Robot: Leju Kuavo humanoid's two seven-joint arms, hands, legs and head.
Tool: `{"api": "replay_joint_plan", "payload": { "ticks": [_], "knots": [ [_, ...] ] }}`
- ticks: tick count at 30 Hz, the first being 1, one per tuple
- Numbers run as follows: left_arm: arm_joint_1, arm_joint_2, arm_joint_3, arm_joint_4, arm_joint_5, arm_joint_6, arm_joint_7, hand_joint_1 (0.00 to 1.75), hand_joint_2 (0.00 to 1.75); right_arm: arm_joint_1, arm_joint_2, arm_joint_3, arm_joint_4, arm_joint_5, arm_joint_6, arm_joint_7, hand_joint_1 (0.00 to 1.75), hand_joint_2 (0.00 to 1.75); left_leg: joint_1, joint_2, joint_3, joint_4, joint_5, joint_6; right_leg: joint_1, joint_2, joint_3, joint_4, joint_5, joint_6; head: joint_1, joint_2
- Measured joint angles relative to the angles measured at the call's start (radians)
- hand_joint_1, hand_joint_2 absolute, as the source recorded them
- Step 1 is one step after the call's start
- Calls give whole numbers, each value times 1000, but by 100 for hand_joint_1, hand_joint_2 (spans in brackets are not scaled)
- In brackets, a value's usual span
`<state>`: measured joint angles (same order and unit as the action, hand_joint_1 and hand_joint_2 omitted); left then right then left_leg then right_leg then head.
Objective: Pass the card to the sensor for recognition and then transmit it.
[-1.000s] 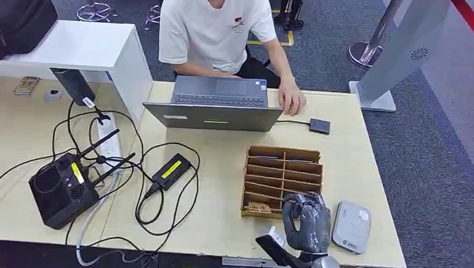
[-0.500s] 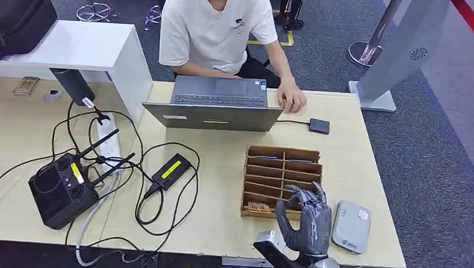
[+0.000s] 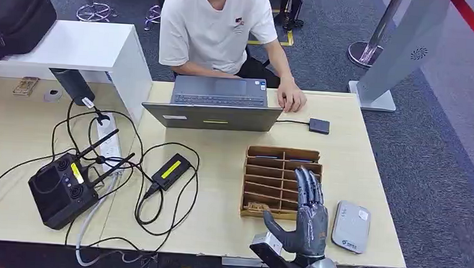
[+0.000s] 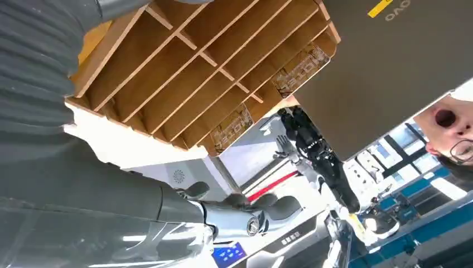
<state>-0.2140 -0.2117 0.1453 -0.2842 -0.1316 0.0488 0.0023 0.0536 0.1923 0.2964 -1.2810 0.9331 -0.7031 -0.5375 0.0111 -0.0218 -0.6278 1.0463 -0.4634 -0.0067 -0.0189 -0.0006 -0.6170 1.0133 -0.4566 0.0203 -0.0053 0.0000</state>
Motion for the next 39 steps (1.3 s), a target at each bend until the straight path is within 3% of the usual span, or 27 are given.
{"api": "replay_joint_plan", "payload": {
  "ticks": [9,18,31,35,39],
  "knots": [
    [0,0,0,0,0,0,0,0,175,0,-8,10,0,-5,0,0,0,175,0,0,0,0,0,0,0,0,0,0,0,0,0,0],
    [1,0,5,0,-2,-1,-4,0,175,19,-40,116,20,-54,2,32,0,175,0,0,0,0,0,0,0,0,0,0,0,0,0,0],
    [0,1,13,0,-2,-2,-4,0,175,25,-55,186,48,-98,1,35,0,175,0,2,0,0,0,0,0,2,-1,0,0,0,0,0],
    [0,0,13,0,-3,-2,-2,0,175,23,-50,184,87,-22,1,7,0,175,0,2,0,0,0,0,0,2,-1,0,0,0,0,0],
    [-1,0,13,0,-10,-1,5,0,175,25,-13,128,112,145,1,-57,0,175,0,2,0,0,0,0,0,2,-1,1,0,0,0,0]
  ]
}}
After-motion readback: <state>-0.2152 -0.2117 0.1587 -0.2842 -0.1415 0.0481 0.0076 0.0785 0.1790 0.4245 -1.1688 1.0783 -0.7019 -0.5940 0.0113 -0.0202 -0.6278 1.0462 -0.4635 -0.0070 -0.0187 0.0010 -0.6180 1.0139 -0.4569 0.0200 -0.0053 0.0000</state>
